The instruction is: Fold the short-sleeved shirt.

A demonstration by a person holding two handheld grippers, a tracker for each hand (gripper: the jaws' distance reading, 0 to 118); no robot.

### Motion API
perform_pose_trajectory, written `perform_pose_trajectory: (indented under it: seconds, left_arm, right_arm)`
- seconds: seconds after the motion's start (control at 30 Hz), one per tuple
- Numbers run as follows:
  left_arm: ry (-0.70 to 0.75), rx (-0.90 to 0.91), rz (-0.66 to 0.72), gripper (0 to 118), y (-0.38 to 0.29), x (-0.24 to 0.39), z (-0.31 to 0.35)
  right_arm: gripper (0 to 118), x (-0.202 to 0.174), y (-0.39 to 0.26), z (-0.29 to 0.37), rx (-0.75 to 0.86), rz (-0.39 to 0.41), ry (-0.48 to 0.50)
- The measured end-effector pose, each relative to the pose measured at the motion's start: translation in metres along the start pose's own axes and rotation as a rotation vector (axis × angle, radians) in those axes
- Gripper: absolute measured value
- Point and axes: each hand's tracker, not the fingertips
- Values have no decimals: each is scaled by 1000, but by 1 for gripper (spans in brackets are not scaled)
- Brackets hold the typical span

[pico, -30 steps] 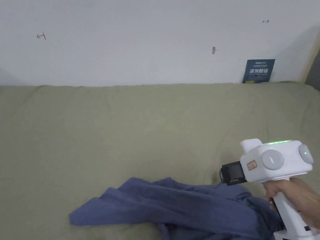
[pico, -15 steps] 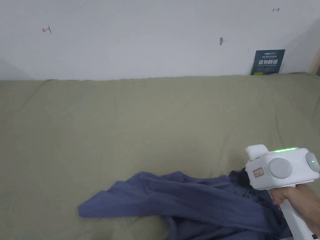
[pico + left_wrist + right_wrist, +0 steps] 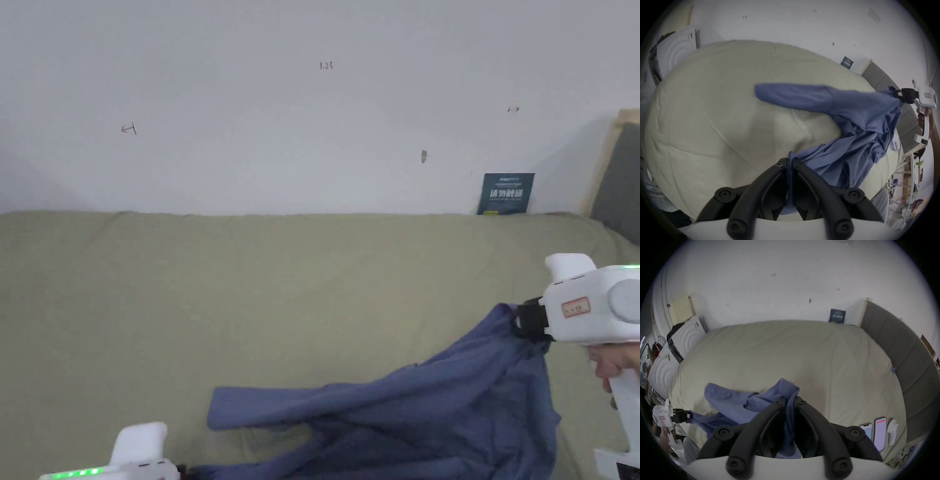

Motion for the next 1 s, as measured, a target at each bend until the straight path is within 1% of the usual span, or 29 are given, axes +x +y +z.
perform_pose_trajectory:
  seconds: [0.07, 0.13, 0.23, 0.37, 0.53, 0.6, 0.63, 0.8, 1.0]
  left_arm:
    - [29, 57, 30, 4, 14, -10, 22]
    - [53, 118, 48, 4, 29, -23, 46]
    - [123, 198, 77, 4, 51, -41, 82]
    - [147, 292, 139, 4, 79, -58, 137]
    - [205, 391, 86, 4, 112, -57, 197]
    - [218, 415, 73, 4, 129, -53, 216]
    - [219, 441, 71, 4, 136, -50, 225]
    - [254, 497, 54, 4, 168, -41, 248]
    - [283, 516, 51, 4, 212, -45, 245]
  right_arm:
    - [11, 10, 3, 25, 34, -40, 6]
    - [11, 15, 5, 53, 77, -49, -19]
    - [11, 26, 7, 83, 120, -84, -13]
    - [11, 34, 9, 125, 184, -122, -8]
    - [11, 36, 23, 159, 252, -164, 42]
    - [11, 31, 32, 170, 278, -163, 45]
    - [11, 20, 28, 189, 301, -165, 34]
    - [11, 6, 50, 204, 339, -145, 16]
    - [11, 0, 92, 198, 359, -157, 9]
